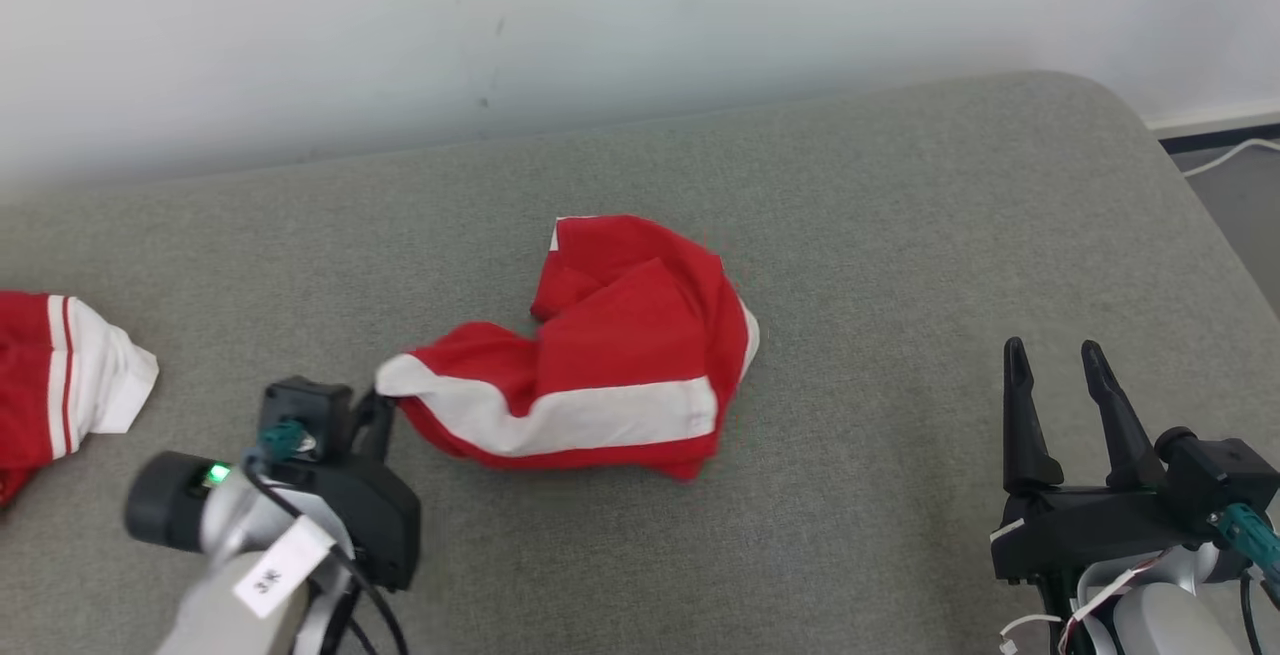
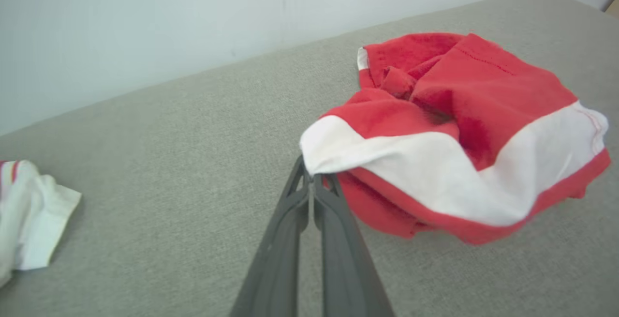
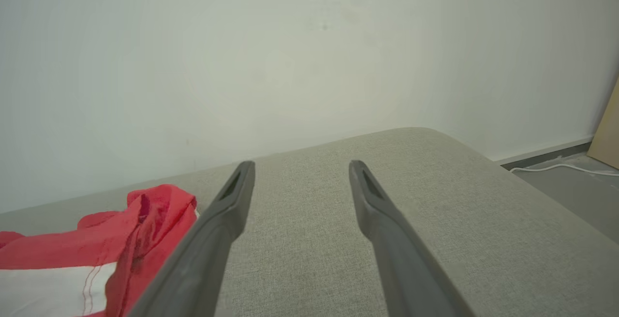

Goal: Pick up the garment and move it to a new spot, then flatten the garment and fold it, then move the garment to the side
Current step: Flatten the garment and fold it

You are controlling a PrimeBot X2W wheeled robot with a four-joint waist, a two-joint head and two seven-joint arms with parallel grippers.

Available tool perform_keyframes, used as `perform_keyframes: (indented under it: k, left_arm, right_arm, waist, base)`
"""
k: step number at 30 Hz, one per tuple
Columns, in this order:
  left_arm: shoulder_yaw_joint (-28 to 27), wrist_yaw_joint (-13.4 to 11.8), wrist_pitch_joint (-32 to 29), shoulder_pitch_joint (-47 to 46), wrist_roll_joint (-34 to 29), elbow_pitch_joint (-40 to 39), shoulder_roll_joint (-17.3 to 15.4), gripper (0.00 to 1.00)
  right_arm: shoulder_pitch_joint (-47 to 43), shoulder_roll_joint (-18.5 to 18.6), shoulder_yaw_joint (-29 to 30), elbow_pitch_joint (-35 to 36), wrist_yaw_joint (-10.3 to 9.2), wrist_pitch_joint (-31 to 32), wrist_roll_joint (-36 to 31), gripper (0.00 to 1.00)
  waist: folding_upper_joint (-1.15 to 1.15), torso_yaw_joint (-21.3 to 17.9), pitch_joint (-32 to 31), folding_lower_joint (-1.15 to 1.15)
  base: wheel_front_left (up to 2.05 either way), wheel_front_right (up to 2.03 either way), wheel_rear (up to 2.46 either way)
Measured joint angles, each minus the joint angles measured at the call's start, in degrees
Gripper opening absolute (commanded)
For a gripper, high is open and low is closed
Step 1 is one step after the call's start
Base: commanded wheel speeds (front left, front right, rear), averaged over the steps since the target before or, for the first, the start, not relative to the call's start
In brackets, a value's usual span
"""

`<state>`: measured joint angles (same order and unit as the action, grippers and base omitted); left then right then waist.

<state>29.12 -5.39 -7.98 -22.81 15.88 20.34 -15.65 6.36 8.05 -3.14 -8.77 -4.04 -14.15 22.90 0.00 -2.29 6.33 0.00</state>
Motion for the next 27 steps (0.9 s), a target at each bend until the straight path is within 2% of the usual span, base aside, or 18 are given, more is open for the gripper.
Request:
perform_keyframes:
  k: [3, 8, 14, 15, 16, 17, 18, 19, 24, 27]
  left_arm:
    - [-2.05, -1.19, -0.05, 0.04, -1.57, -3.18, -2.15, 0.00]
    - [-5.63, -1.71, -0.15, 0.86, -4.37, -8.69, -4.64, 0.00]
    - [-7.04, -1.71, -3.26, 6.91, -4.85, -10.21, -4.42, 0.00]
    - [-7.51, -1.71, -3.80, 8.07, -4.82, -10.02, -4.31, 0.09]
    - [-8.22, -1.71, -4.30, 9.16, -4.79, -9.79, -4.13, 0.28]
    - [-9.03, -1.72, -4.78, 10.13, -4.79, -9.44, -3.90, 0.50]
    - [-9.95, -1.72, -5.15, 11.04, -4.71, -9.14, -3.58, 0.84]
    - [-10.73, -1.72, -5.53, 11.91, -4.68, -8.82, -3.18, 1.00]
    - [-12.55, -1.72, -6.69, 15.95, -4.22, -8.91, -0.31, 1.00]
    - [-15.45, -1.72, -6.51, 16.97, -4.26, -9.76, 0.67, 1.00]
  right_arm:
    - [-0.09, -0.12, 0.02, 0.08, 0.00, 0.00, 0.00, 1.00]
    - [-0.16, -0.35, -0.29, 0.10, 0.00, -0.01, 0.00, 1.00]
    - [-0.41, -0.35, -0.41, 0.14, 0.00, -0.02, 0.00, 1.00]
    - [-0.42, -0.35, -0.43, 0.15, 0.00, -0.03, 0.00, 1.00]
    - [-0.42, -0.35, -0.44, 0.15, 0.00, -0.03, 0.00, 1.00]
    - [-0.42, -0.34, -0.45, 0.16, 0.00, -0.03, 0.00, 1.00]
    - [-0.42, -0.34, -0.45, 0.18, 0.00, -0.04, 0.00, 1.00]
    - [-0.42, -0.33, -0.46, 0.19, 0.00, -0.04, 0.00, 1.00]
    - [-0.41, -0.27, -0.45, 0.19, 0.00, -0.04, -0.19, 1.00]
    - [-0.40, -0.27, -0.49, 0.18, 0.00, -0.04, -0.33, 1.00]
  waist:
    - [0.00, 0.71, -0.44, 0.00]
    - [0.00, 1.50, -0.98, 0.00]
    - [0.00, 1.92, -1.02, 0.00]
    - [0.00, 1.95, -0.98, 0.00]
    - [0.00, 1.97, -0.93, 0.00]
    - [0.00, 1.98, -0.88, 0.00]
    - [0.00, 1.99, -0.82, 0.00]
    - [0.00, 1.99, -0.77, 0.00]
    - [0.00, 2.00, -0.54, 0.00]
    - [0.00, 2.05, -0.46, 0.00]
  base:
    - [0.00, 0.00, 0.00]
    - [0.00, 0.00, 0.00]
    - [0.00, 0.00, 0.00]
    - [0.00, 0.00, 0.00]
    - [0.00, 0.00, 0.00]
    - [0.00, 0.00, 0.00]
    - [0.00, 0.00, 0.00]
    - [0.00, 0.00, 0.00]
    - [0.00, 0.00, 0.00]
    - [0.00, 0.00, 0.00]
